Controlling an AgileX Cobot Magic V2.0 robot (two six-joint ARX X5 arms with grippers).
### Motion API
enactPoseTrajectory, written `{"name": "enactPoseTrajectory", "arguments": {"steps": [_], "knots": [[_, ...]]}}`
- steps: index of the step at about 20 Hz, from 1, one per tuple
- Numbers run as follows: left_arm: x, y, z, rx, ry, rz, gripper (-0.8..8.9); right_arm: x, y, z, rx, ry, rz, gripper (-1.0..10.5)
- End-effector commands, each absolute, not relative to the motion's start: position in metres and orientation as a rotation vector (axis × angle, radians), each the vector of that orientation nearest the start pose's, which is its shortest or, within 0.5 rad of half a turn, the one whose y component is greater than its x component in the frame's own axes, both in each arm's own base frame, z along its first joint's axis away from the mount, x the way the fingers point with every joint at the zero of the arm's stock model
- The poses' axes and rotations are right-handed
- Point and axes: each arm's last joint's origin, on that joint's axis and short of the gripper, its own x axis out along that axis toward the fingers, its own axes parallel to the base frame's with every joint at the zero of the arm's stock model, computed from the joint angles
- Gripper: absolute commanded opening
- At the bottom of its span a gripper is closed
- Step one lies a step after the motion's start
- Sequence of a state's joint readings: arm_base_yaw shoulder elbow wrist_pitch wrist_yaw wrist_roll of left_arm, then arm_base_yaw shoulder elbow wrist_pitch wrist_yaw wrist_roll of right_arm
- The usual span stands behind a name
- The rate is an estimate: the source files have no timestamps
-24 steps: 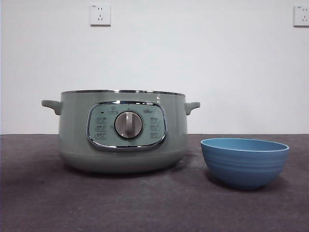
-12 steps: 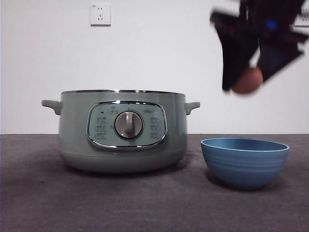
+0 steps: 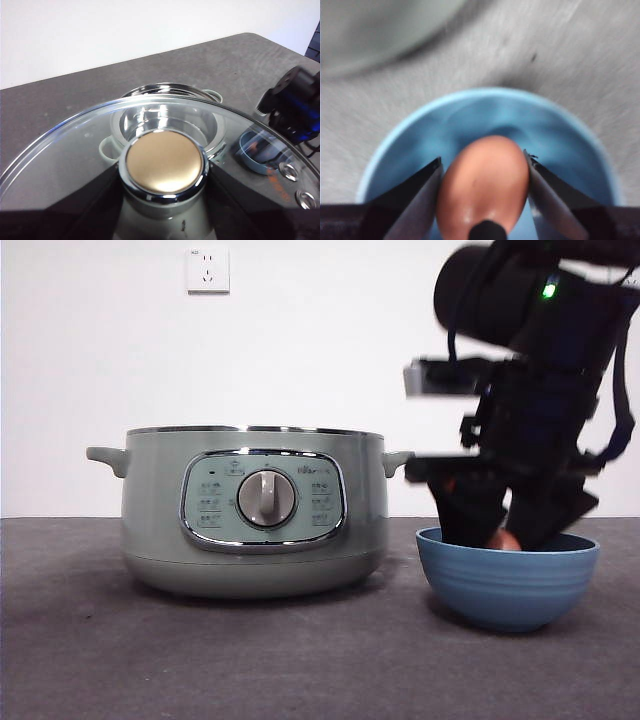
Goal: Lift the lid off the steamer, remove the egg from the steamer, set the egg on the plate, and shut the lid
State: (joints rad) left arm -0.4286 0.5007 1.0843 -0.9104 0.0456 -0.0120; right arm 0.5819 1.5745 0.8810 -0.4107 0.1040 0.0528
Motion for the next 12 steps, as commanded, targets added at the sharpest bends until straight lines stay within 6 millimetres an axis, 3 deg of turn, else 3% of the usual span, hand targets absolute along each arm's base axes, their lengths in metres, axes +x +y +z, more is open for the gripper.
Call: {"name": "enactPoseTrajectory", "arguments": {"steps": [1, 6, 9, 12], "knots": [[0.0442, -0.022, 0.391, 0.034, 0.257, -0.481, -0.09, 0.2472, 0.159, 0.1585, -0.337, 1.085, 0.399, -0.1], [0.0442, -0.022, 0.391, 0.034, 0.257, -0.481, -0.09, 0.2481, 0.1596, 0.1527, -0.344, 1.105, 0.396, 0.4], [0.0456, -0.0227, 0.3917, 0.033, 0.252, -0.482, -0.08, 0.2472, 0.1602, 0.1526, -0.331, 1.116, 0.418, 4.3], [0.0535, -0.0264, 0.3933, 0.034, 0.253, -0.484, -0.08, 0.2468, 0.16, 0.1552, -0.33, 1.108, 0.419, 4.8]]}}
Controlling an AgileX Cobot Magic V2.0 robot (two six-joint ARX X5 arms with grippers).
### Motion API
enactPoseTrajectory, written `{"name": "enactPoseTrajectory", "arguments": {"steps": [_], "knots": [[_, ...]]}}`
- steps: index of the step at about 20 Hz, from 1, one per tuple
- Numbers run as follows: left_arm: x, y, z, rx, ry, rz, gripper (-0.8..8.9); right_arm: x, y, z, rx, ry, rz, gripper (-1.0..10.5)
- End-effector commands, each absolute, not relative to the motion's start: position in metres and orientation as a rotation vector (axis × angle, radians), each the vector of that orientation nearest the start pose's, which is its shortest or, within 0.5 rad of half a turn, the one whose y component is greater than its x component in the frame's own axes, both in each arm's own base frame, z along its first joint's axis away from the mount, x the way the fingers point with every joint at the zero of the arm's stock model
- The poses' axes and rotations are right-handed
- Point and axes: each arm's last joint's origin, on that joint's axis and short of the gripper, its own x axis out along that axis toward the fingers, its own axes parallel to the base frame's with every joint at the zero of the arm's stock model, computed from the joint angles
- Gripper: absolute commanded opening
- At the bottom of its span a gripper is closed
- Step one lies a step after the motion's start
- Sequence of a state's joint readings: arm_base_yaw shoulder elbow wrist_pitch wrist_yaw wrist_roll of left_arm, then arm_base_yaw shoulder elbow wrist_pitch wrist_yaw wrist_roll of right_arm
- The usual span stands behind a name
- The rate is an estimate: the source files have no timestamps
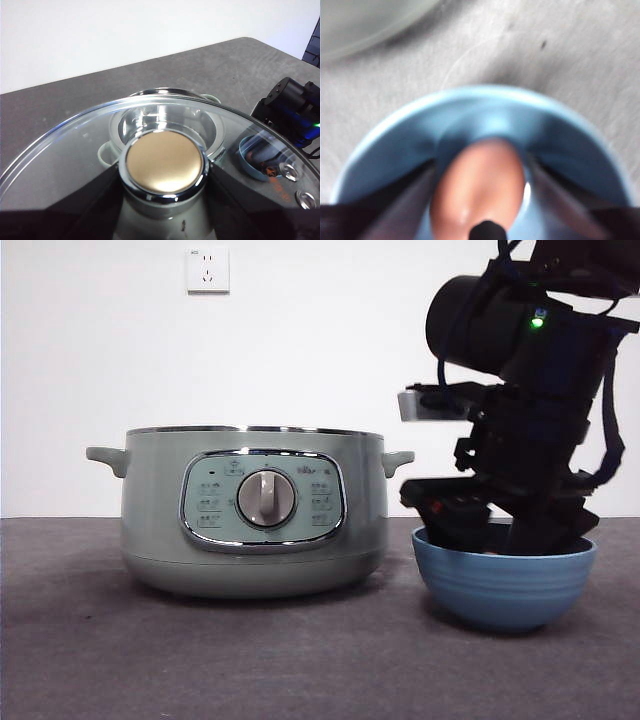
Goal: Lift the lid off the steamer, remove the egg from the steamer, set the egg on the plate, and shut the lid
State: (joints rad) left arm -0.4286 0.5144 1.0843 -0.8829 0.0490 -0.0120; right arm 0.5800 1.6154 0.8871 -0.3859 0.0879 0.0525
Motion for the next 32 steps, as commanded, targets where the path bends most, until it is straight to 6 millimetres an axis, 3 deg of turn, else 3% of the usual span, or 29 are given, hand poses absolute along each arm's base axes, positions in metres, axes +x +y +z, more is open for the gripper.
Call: {"name": "enactPoseTrajectory", "arguments": {"steps": [1, 4, 7, 12, 17, 22, 32], "knots": [[0.058, -0.029, 0.394, 0.045, 0.252, -0.487, -0.08, 0.246, 0.16, 0.159, -0.327, 1.097, 0.421, 4.8], [0.078, -0.039, 0.398, 0.044, 0.241, -0.523, -0.08, 0.24, 0.156, 0.181, -0.305, 1.034, 0.429, 4.8], [0.107, -0.053, 0.4, 0.041, 0.229, -0.547, -0.08, 0.222, 0.143, 0.221, -0.271, 0.934, 0.438, 4.8], [0.167, -0.083, 0.389, 0.058, 0.246, -0.624, -0.08, 0.173, 0.111, 0.296, -0.167, 0.635, 0.464, 4.8], [0.223, -0.11, 0.362, 0.068, 0.3, -0.627, -0.08, 0.118, 0.075, 0.344, -0.077, 0.392, 0.479, 4.8], [0.261, -0.13, 0.338, 0.069, 0.296, -0.629, -0.08, 0.087, 0.055, 0.364, -0.009, 0.302, 0.481, 4.8], [0.291, -0.144, 0.309, 0.095, 0.309, -0.631, -0.09, 0.081, 0.05, 0.362, -0.007, 0.323, 0.48, 4.8]]}}
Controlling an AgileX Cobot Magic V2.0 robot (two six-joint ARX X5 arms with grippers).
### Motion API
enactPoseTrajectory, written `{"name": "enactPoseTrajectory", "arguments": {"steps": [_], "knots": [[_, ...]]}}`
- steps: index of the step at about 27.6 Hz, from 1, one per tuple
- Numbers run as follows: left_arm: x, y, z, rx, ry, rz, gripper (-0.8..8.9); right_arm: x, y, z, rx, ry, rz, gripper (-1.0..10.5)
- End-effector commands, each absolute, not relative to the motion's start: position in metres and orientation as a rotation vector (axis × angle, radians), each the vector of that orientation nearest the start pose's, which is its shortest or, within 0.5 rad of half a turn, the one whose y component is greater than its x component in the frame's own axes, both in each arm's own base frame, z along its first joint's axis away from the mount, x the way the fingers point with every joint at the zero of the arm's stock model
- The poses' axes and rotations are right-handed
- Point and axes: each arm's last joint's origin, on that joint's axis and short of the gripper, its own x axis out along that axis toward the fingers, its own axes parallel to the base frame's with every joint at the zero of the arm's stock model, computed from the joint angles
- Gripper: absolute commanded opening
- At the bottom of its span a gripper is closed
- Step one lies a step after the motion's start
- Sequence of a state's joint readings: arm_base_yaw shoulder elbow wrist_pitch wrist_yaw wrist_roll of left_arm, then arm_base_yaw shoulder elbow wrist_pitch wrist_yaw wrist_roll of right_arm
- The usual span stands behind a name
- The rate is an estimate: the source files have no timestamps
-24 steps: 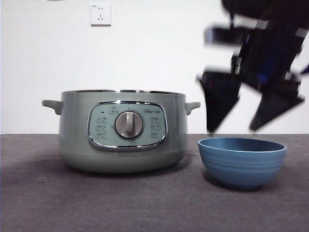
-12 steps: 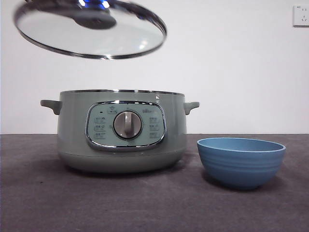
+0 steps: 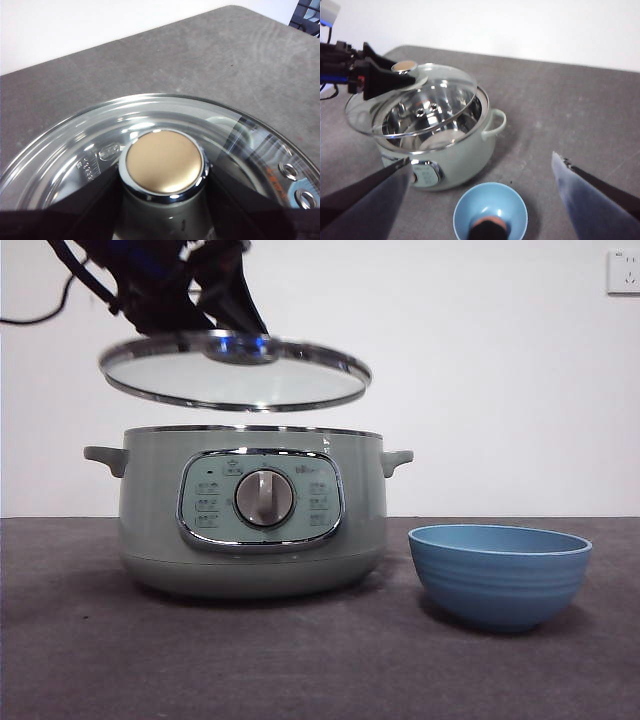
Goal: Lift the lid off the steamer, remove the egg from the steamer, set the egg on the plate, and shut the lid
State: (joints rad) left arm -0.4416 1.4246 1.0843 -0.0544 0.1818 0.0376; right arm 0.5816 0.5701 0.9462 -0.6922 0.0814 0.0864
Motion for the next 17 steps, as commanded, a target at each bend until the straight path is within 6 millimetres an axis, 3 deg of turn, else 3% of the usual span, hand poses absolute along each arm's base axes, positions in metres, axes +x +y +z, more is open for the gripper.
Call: {"name": "enactPoseTrajectory", "arguments": {"steps": [1, 17], "knots": [[0.293, -0.145, 0.306, 0.096, 0.314, -0.628, -0.09, 0.081, 0.05, 0.362, -0.003, 0.324, 0.48, 4.8], [0.309, -0.152, 0.284, 0.108, 0.36, -0.607, -0.09, 0.081, 0.051, 0.362, 0.021, 0.331, 0.482, 4.8]]}}
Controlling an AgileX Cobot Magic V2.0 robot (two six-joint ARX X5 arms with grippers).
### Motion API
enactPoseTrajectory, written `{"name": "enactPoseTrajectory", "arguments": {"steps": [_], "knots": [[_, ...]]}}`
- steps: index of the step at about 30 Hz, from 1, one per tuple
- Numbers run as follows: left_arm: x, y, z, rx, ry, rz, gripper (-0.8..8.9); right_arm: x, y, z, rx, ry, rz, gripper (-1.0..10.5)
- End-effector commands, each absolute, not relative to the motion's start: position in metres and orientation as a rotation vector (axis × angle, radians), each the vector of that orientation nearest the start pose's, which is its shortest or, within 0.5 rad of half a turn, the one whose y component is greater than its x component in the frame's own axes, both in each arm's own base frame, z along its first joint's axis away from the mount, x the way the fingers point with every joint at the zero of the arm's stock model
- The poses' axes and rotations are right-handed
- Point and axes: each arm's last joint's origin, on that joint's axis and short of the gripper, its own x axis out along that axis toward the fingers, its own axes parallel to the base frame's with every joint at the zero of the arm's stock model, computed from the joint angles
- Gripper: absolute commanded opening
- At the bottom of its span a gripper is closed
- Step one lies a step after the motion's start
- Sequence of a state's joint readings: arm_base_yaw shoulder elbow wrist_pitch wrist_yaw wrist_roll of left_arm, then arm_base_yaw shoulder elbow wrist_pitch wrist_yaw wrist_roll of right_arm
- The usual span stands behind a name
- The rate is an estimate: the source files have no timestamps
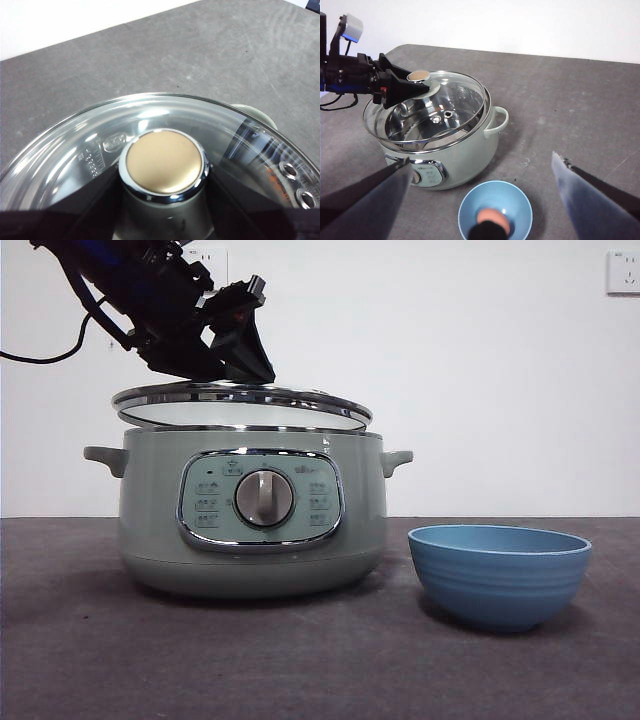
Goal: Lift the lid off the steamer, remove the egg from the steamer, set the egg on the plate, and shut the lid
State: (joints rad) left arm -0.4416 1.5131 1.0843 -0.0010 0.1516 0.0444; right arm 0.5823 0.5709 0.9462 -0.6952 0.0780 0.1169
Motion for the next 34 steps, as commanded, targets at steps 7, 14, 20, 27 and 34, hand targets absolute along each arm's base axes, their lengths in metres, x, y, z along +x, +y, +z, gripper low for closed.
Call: {"name": "enactPoseTrajectory", "arguments": {"steps": [7, 14, 20, 27, 34], "knots": [[0.313, -0.158, 0.273, 0.113, 0.387, -0.614, -0.09, 0.081, 0.051, 0.362, 0.021, 0.331, 0.482, 4.8], [0.313, -0.16, 0.27, 0.115, 0.401, -0.62, -0.09, 0.081, 0.051, 0.362, 0.021, 0.33, 0.482, 4.8], [0.311, -0.159, 0.266, 0.121, 0.446, -0.62, -0.08, 0.081, 0.051, 0.362, 0.02, 0.33, 0.482, 4.8], [0.309, -0.158, 0.262, 0.128, 0.493, -0.62, -0.08, 0.081, 0.051, 0.362, 0.016, 0.329, 0.482, 4.8], [0.308, -0.158, 0.26, 0.133, 0.523, -0.618, -0.08, 0.081, 0.051, 0.362, 0.017, 0.329, 0.483, 4.8]]}}
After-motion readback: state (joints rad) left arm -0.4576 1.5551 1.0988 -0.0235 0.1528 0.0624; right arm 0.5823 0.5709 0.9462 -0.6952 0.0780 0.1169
